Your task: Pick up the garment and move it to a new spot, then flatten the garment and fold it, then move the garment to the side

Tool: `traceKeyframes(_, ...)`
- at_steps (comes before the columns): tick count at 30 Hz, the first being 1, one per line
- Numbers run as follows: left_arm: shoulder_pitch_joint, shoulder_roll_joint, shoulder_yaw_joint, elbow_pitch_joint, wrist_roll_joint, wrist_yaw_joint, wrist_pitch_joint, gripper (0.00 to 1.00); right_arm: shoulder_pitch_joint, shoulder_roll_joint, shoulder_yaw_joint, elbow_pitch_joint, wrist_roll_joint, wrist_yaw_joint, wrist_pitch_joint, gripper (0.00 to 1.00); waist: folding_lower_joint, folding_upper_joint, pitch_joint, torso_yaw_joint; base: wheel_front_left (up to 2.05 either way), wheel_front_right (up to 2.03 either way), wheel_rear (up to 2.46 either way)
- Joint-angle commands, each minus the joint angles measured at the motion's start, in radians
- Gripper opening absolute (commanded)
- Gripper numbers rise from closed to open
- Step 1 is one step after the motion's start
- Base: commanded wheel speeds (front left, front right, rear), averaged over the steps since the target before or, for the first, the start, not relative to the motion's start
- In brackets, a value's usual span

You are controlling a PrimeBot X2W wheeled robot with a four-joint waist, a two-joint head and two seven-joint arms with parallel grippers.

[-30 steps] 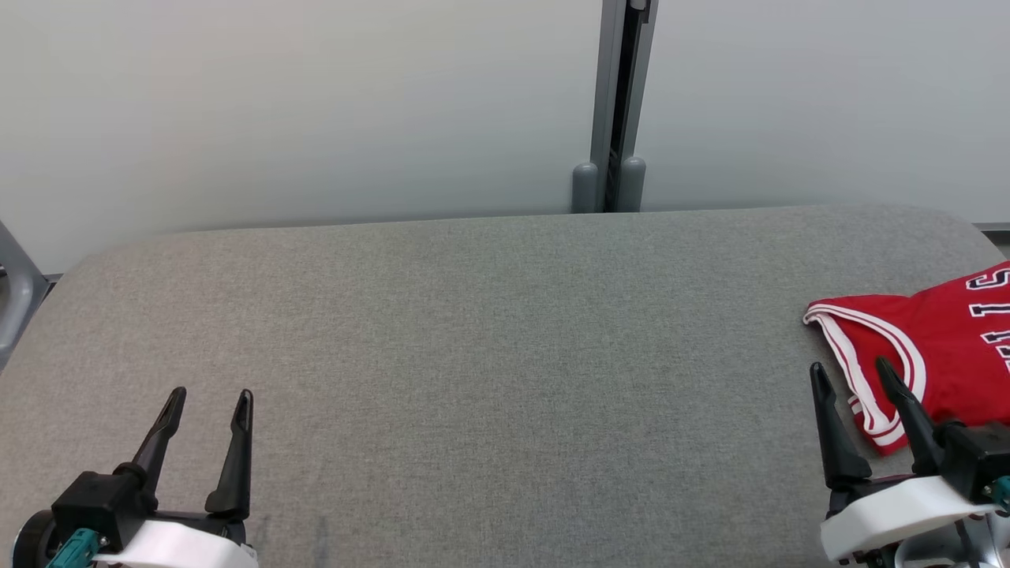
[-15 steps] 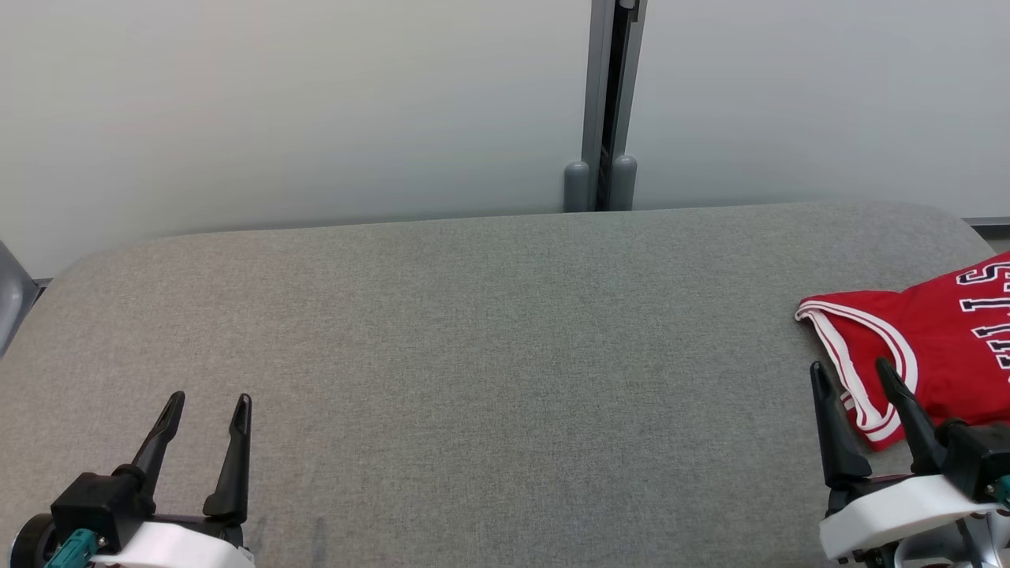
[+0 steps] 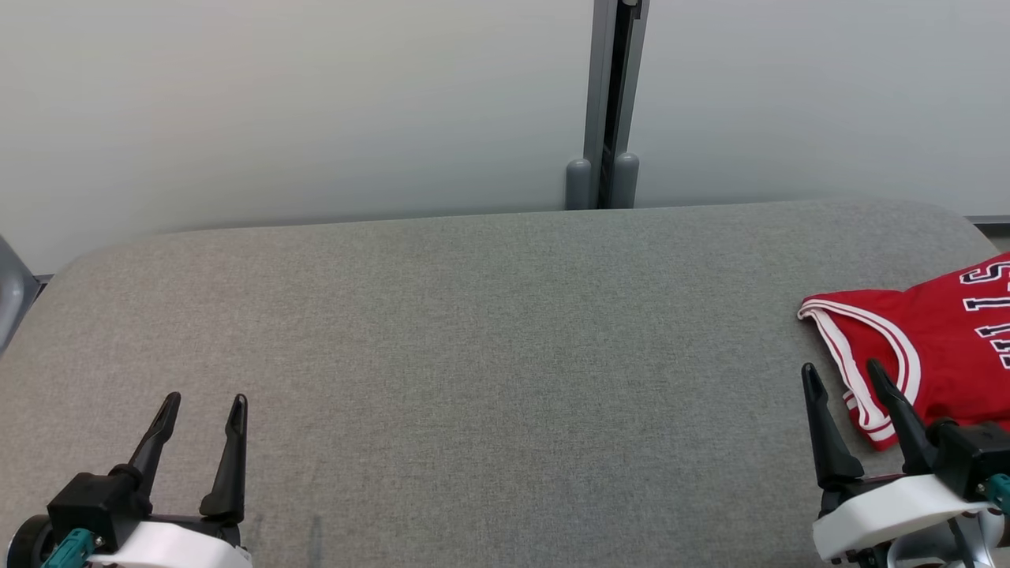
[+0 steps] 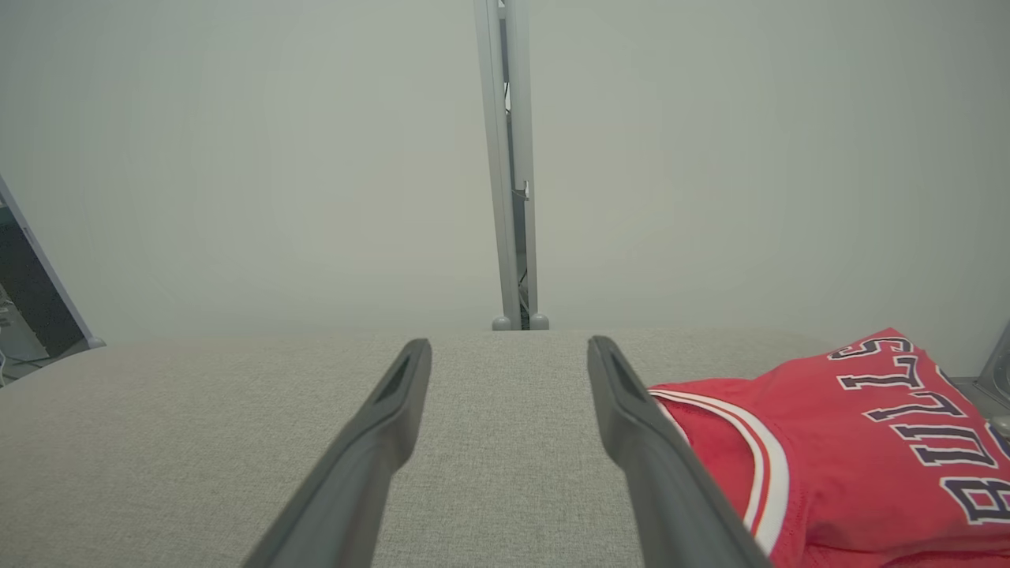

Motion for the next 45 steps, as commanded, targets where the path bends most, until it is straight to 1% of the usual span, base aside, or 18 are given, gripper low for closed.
traceKeyframes(1, -0.002, 0.006, 0.003, -0.003, -0.003, 0.006, 0.001, 1.0, -0.013, -0.002, -0.001, -0.001, 0.007, 0.0, -0.001, 1.0, 0.0, 0.0, 0.002, -0.001, 0.0, 0.0, 0.0)
traceKeyframes(17, -0.003, 0.02, -0.005, -0.015, -0.007, 0.016, 0.014, 1.0, -0.011, -0.002, 0.009, 0.008, 0.018, 0.0, -0.012, 1.0, 0.0, 0.0, 0.009, -0.002, 0.0, 0.0, 0.0)
traceKeyframes(18, 0.0, 0.012, -0.005, -0.014, -0.006, 0.012, 0.013, 0.0, -0.006, 0.001, 0.008, 0.009, 0.016, 0.0, -0.006, 0.0, 0.0, 0.0, 0.009, -0.002, 0.0, 0.0, 0.0)
traceKeyframes(24, 0.023, -0.034, -0.017, 0.033, -0.023, 0.01, 0.023, 0.0, 0.023, 0.015, 0.006, 0.058, 0.035, 0.0, 0.002, 0.0, 0.0, 0.0, 0.01, -0.002, 0.0, 0.0, 0.0)
traceKeyframes(39, -0.028, -0.081, 0.047, 0.064, -0.257, -0.022, 0.083, 0.0, -0.023, 0.012, -0.005, 0.103, 0.315, 0.0, 0.031, 0.0, 0.0, 0.0, 0.012, -0.003, 0.0, 0.0, 0.0)
traceKeyframes(40, -0.034, -0.086, 0.056, 0.068, -0.285, -0.026, 0.09, 0.0, -0.028, 0.011, -0.006, 0.108, 0.349, 0.0, 0.034, 0.0, 0.0, 0.0, 0.012, -0.003, 0.0, 0.0, 0.0)
traceKeyframes(45, -0.049, -0.101, 0.074, 0.079, -0.351, -0.036, 0.107, 0.0, -0.041, 0.01, -0.009, 0.12, 0.429, 0.0, 0.042, 0.0, 0.0, 0.0, 0.013, -0.004, 0.0, 0.0, 0.0)
